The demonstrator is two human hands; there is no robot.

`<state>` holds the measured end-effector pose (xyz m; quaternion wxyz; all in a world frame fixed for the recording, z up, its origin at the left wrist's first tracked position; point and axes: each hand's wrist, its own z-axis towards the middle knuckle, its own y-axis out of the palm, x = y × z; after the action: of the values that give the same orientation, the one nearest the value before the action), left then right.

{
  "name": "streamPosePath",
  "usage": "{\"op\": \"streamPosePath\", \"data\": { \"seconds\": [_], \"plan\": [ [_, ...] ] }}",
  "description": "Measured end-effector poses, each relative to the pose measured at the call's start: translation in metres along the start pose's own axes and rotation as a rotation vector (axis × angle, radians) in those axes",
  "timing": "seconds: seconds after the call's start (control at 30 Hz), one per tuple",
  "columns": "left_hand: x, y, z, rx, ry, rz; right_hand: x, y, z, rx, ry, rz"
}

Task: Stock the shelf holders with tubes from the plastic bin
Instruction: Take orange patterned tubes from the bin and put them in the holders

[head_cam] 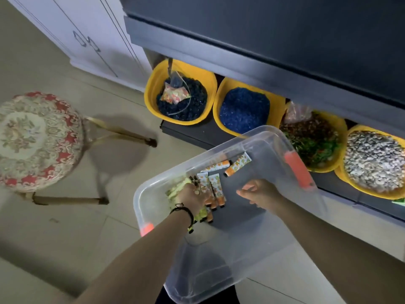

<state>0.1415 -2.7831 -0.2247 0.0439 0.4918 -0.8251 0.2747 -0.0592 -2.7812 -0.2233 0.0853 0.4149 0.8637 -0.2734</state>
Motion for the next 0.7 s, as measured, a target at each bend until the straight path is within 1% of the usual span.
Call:
{"op": "streamPosePath", "data": {
  "seconds": [0.07,0.13,0.27,0.33,0.43,0.5,0.6,0.7],
  "plan": [
    [-0.008,0.013,0.013,0.02,-0.018,-0.059,0.01,0.021,0.016,-0.016,0.026,0.023],
    [-0.013,0.023,0.027,0.037,-0.012,-0.062,0.015,0.04,0.032,-0.028,0.043,0.075],
    [-0.014,0.033,0.048,0.134,-0.003,-0.082,0.009,0.062,0.059,-0.024,0.06,0.187],
    [-0.013,0.035,0.05,0.171,0.016,-0.01,0.005,0.071,0.074,0.015,0.04,0.207],
    [-0.013,0.042,0.048,0.217,0.072,0.164,0.002,0.085,0.094,0.082,0.001,0.168],
    [-0.015,0.047,0.049,0.243,0.103,0.213,0.002,0.092,0.101,0.101,0.021,0.135],
    [-0.016,0.051,0.051,0.224,0.137,0.151,0.001,0.098,0.103,0.127,0.058,0.079],
    [-0.018,0.052,0.05,0.124,0.21,0.155,0.0,0.097,0.1,0.114,0.049,0.034]
  ]
}}
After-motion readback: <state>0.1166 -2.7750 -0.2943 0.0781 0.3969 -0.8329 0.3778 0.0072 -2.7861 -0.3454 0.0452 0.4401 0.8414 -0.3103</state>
